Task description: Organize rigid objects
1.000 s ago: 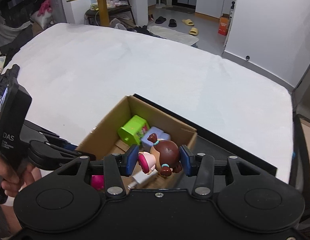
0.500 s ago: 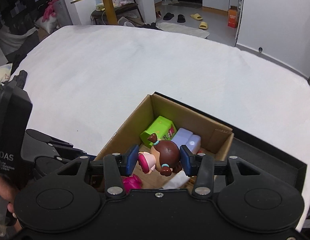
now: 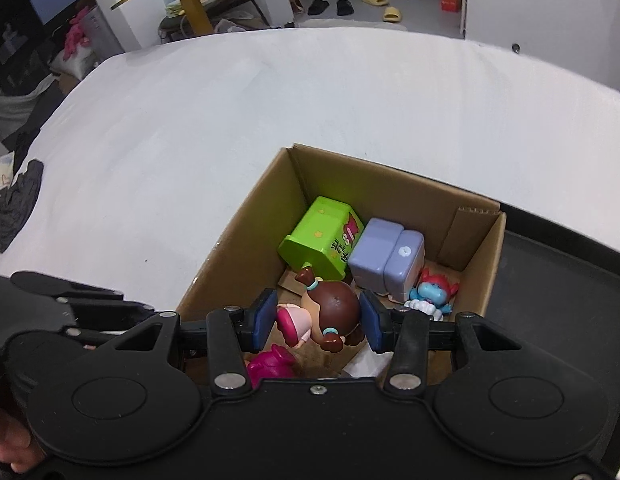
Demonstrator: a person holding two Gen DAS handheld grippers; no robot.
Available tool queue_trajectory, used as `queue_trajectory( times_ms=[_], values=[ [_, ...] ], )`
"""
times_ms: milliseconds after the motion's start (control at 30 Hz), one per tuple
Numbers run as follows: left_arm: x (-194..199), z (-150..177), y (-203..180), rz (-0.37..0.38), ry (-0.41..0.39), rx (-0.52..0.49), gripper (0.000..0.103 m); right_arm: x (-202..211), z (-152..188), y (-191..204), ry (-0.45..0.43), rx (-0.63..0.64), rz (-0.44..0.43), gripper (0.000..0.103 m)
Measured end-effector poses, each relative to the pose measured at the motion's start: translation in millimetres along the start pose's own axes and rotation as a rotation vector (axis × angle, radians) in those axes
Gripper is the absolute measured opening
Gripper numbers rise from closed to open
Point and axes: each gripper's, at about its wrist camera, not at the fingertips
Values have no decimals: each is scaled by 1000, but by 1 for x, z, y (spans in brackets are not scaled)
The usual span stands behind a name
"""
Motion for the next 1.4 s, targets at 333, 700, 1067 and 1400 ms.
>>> queue_trajectory(
  times_ms=[333, 700, 1067, 1400],
  values=[
    [0, -2, 0, 2, 3, -3, 16, -6, 3, -7, -6, -37, 5, 46],
    [2, -4, -3, -11, 31, -27, 16, 41, 13, -13, -63, -58, 29, 46],
    [31, -1, -11, -45, 51, -137, 17, 82, 31, -28, -118, -135, 85, 50],
    [69, 0, -23, -40, 34, -168, 18, 121, 61, -50, -172, -233, 153, 57]
  ],
)
Point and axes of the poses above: each gripper's, at about its wrist camera, not at the fingertips, and x roughly against the way its jaws point, y to its left, z to its underside, and after that the axes turned 5 degrees about x, right-handed
